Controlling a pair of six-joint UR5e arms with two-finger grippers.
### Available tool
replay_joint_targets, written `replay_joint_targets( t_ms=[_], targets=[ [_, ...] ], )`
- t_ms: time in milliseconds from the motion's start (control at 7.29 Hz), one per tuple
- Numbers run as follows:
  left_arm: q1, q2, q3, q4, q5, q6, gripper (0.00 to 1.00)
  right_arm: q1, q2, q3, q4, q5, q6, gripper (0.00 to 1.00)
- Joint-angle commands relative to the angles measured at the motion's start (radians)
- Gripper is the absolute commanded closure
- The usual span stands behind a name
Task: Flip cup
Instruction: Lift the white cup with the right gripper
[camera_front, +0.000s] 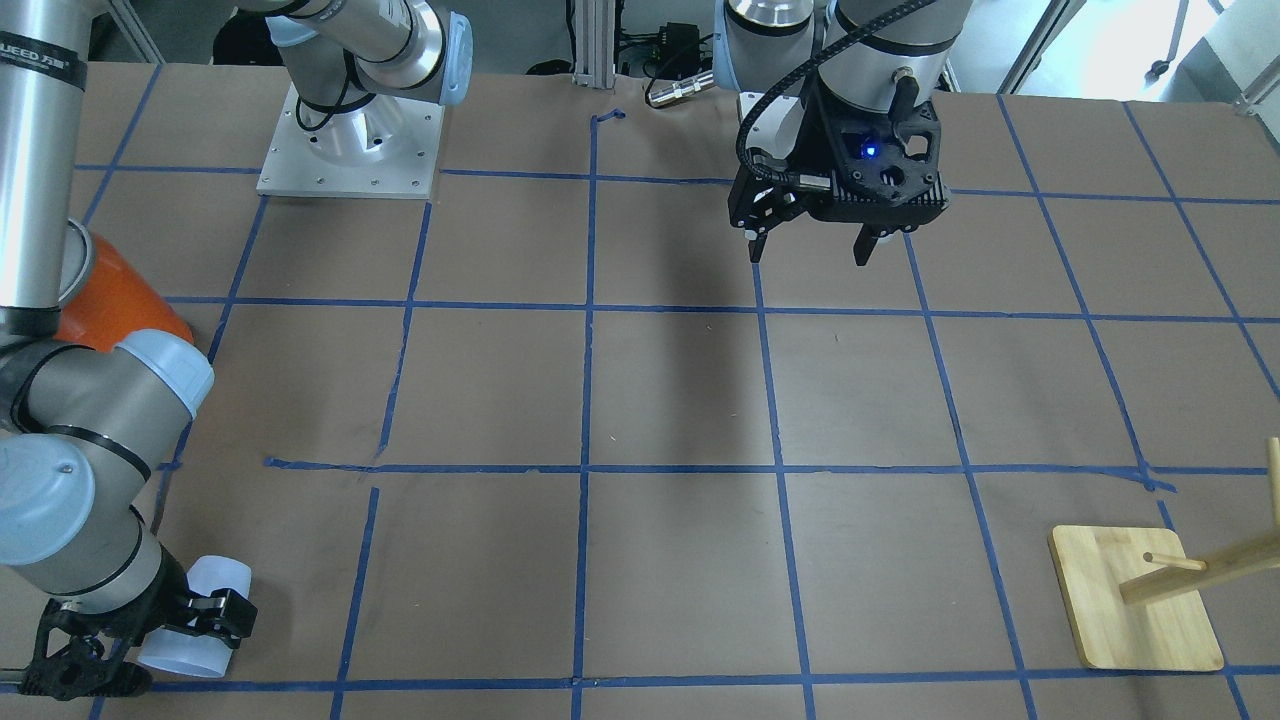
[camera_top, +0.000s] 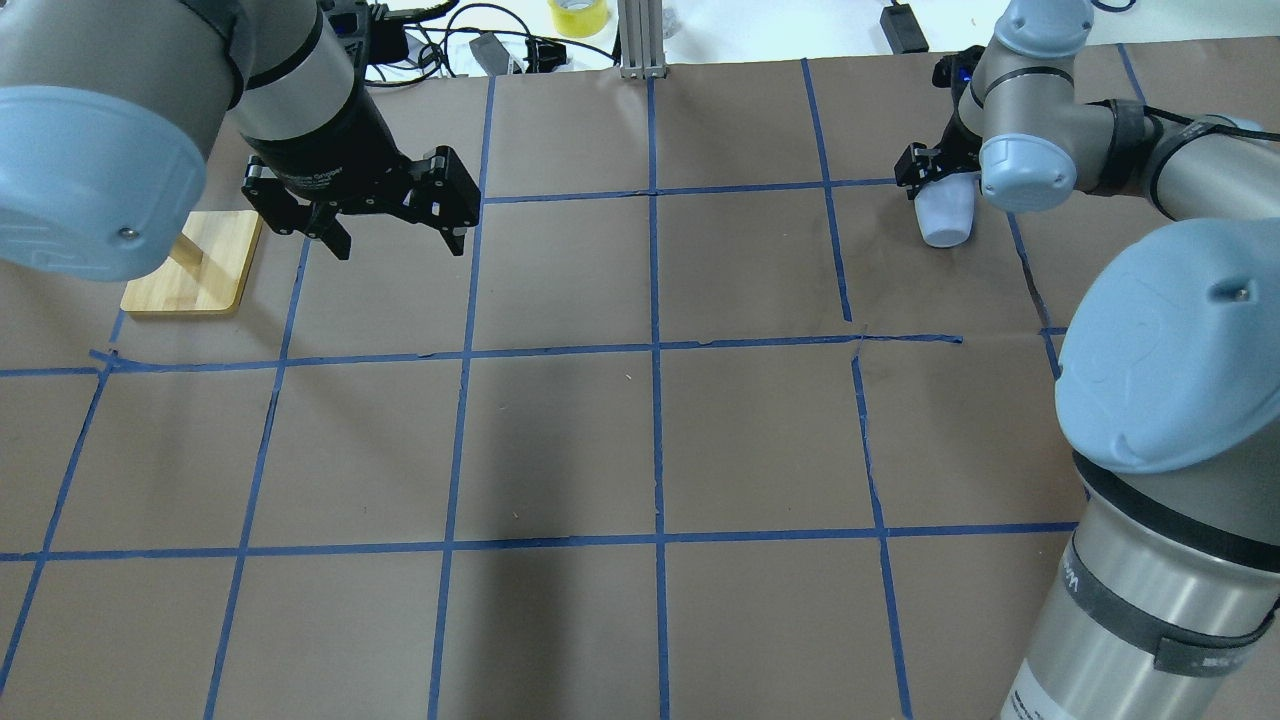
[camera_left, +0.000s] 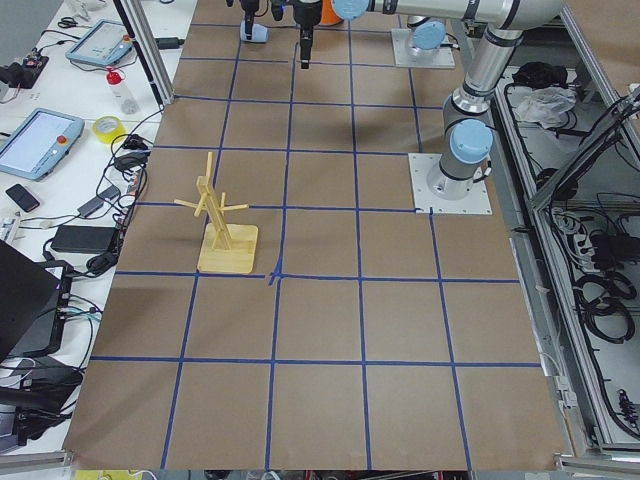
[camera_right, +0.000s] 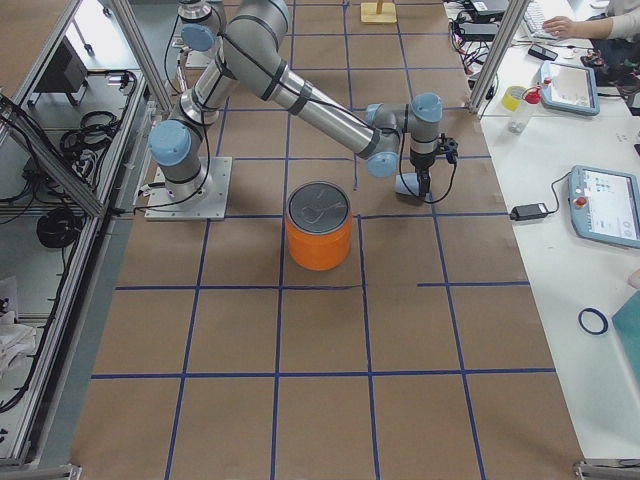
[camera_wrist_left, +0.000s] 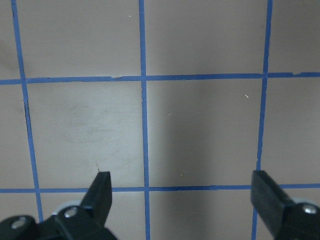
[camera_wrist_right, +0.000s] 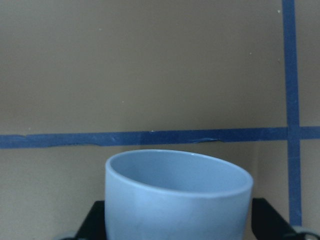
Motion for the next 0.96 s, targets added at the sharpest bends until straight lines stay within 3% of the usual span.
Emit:
replay_joint_targets(
  t_ms=[0, 137, 274, 823],
  targets=[
    [0.000, 0.000, 0.000, 0.000, -0.001, 0.000, 0.00, 0.001, 0.013, 0.000, 0.012, -0.002, -0.001, 0.26],
    [0.000, 0.000, 0.000, 0.000, -0.001, 0.000, 0.00, 0.002, 0.009, 0.002, 0.041, -0.011, -0.003, 0.52],
    [0.000, 0.000, 0.000, 0.000, -0.001, 0.000, 0.00, 0.002, 0.006, 0.002, 0.052, -0.011, -0.003, 0.65],
    [0.000, -0.001, -0.002, -0.002, -0.001, -0.003, 0.00, 0.023, -0.058, 0.002, 0.090, 0.002, -0.074, 0.87]
  ],
)
